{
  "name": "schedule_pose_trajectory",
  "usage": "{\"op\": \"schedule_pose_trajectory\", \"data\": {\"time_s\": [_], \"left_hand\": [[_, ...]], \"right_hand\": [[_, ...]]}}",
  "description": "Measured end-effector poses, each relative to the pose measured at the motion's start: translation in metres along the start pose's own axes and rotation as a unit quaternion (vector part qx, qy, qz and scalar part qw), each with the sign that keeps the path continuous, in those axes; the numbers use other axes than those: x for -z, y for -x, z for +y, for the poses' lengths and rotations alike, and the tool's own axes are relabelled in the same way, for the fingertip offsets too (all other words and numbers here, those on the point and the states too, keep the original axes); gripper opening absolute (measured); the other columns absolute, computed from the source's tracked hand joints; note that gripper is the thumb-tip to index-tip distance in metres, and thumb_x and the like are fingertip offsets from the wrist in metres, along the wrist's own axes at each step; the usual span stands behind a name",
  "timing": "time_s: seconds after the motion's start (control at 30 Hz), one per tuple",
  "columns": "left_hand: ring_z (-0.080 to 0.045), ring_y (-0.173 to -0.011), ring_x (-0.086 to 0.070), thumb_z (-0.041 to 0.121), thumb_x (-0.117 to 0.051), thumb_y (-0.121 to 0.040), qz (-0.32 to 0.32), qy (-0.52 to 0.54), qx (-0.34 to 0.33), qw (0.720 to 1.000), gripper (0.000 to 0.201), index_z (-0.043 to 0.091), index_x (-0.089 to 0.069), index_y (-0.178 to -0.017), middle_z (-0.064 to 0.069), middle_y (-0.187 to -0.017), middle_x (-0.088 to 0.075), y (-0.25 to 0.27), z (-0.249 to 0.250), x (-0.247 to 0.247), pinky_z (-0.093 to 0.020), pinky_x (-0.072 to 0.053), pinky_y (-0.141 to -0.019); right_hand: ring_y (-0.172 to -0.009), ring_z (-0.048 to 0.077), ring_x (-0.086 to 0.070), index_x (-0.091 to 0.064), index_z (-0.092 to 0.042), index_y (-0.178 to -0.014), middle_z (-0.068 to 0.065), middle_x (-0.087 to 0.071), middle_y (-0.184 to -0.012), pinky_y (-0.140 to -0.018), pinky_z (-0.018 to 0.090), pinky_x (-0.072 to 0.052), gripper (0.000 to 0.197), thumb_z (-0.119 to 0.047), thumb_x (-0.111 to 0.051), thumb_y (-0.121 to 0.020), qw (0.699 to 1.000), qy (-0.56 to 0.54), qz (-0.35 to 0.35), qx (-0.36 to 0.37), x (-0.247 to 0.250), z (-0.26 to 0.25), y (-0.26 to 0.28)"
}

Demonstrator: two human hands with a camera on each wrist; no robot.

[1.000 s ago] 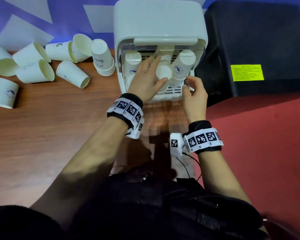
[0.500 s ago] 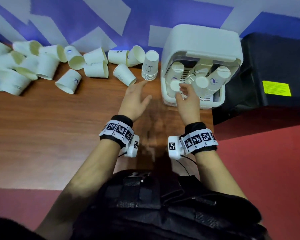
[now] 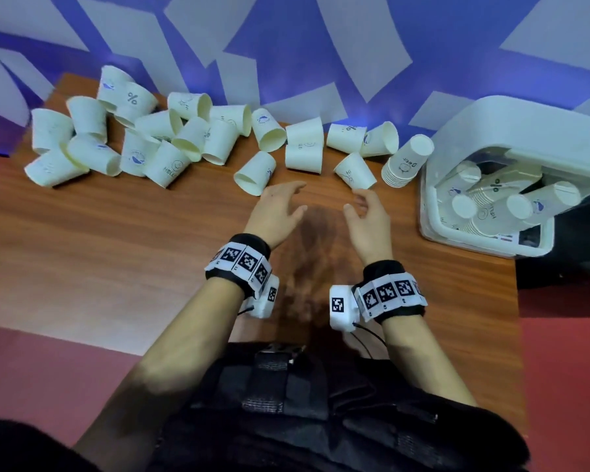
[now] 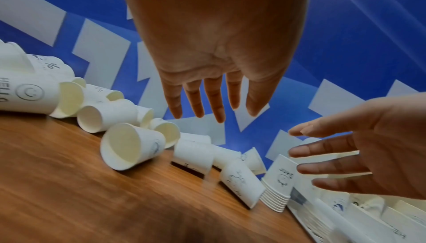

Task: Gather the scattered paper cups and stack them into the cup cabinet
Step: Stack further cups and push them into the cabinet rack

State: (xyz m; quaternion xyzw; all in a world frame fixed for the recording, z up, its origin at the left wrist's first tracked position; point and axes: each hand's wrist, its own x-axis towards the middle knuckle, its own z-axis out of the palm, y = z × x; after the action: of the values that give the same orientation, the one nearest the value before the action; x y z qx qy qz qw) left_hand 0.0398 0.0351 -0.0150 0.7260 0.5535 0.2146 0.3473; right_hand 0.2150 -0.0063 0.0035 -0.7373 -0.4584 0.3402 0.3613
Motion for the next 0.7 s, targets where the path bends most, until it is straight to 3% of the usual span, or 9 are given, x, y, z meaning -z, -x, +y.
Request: {"op": "schedule_pose_trajectory", "data": {"time_s": [0.2,0.3,0.5,0.7], "left_hand": [[-0.022,-0.125,-0.046,0.022,-0.057,-0.092,-0.023,0.011,0.015,1.000,0.047,0.017,-0.046,-0.137,-0.006,-0.130,-0.056,-0.025,-0.035,0.021,-0.041,-0.040,-0.104],[-0.023,-0.124,-0.045,0.022,-0.056,-0.092,-0.037,0.001,0.014,0.999,0.048,0.017,-0.045,-0.138,-0.007,-0.130,-0.055,-0.046,-0.041,0.024,-0.037,-0.037,-0.103],[-0.029,-0.128,-0.040,0.021,-0.054,-0.093,-0.076,-0.030,0.011,0.997,0.050,0.013,-0.040,-0.140,-0.014,-0.138,-0.045,-0.097,-0.045,0.020,-0.040,-0.035,-0.105],[-0.032,-0.132,-0.034,0.020,-0.054,-0.092,-0.100,-0.080,0.012,0.992,0.056,0.011,-0.034,-0.144,-0.014,-0.144,-0.037,-0.143,-0.054,0.006,-0.040,-0.032,-0.106]], "right_hand": [[-0.121,0.016,-0.050,-0.052,-0.012,-0.129,0.005,-0.055,-0.131,-0.102,0.026,-0.037,0.036,-0.016,-0.054,-0.094,0.999,0.030,0.005,-0.014,-0.042,-0.004,-0.013],[-0.122,0.018,-0.049,-0.052,-0.010,-0.130,0.008,-0.054,-0.132,-0.100,0.025,-0.036,0.036,-0.015,-0.055,-0.094,0.998,0.039,0.026,-0.037,-0.048,-0.004,-0.026],[-0.125,0.021,-0.044,-0.047,-0.010,-0.133,0.011,-0.045,-0.136,-0.102,0.025,-0.032,0.041,-0.012,-0.053,-0.092,0.992,0.053,0.073,-0.093,-0.050,0.002,-0.060],[-0.132,0.030,-0.036,-0.037,-0.012,-0.143,0.012,-0.037,-0.146,-0.110,0.035,-0.028,0.057,-0.011,-0.055,-0.089,0.974,0.124,0.122,-0.144,-0.054,0.031,-0.098]]}}
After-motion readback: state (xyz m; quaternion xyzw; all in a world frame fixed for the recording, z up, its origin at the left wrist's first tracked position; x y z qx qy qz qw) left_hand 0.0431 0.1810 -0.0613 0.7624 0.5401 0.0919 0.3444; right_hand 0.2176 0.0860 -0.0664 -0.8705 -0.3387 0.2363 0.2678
